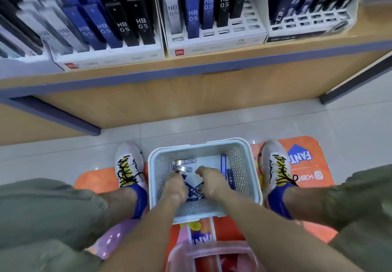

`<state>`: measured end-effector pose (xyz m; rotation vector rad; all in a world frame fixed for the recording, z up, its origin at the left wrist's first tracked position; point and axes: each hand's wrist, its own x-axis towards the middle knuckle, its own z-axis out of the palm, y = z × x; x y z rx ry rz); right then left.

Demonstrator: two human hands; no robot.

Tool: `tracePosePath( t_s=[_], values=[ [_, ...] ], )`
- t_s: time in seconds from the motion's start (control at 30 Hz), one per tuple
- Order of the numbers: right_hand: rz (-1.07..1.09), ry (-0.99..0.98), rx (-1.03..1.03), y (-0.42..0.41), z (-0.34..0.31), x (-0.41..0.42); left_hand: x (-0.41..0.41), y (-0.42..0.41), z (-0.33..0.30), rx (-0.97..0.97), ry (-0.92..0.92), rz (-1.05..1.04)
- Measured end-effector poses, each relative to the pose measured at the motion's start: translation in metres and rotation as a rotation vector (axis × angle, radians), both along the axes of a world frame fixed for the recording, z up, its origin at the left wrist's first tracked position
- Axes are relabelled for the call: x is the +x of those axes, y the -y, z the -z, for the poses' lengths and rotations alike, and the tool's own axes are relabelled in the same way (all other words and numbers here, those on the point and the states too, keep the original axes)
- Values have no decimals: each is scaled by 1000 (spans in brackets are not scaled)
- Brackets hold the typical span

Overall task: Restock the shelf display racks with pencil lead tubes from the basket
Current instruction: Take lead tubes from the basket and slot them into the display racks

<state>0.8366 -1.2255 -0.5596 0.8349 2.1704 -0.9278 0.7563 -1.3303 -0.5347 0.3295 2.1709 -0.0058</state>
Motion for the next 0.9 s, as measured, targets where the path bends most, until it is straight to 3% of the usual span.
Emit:
tracePosePath(
  t_s=[0.17, 0.37, 0.8, 0.9],
  values=[
    [-295, -137, 33, -8, 18, -22, 7, -2, 27, -44, -199, 37],
    [-473, -141, 54, -5, 39, -42, 12, 0, 44, 6, -223, 31],
    [-105, -185, 177, 9, 47, -21, 14, 2, 56, 84, -237, 61],
    [-135, -157, 175, 9, 47, -28, 12, 1, 61, 70, -206, 53]
  ],
)
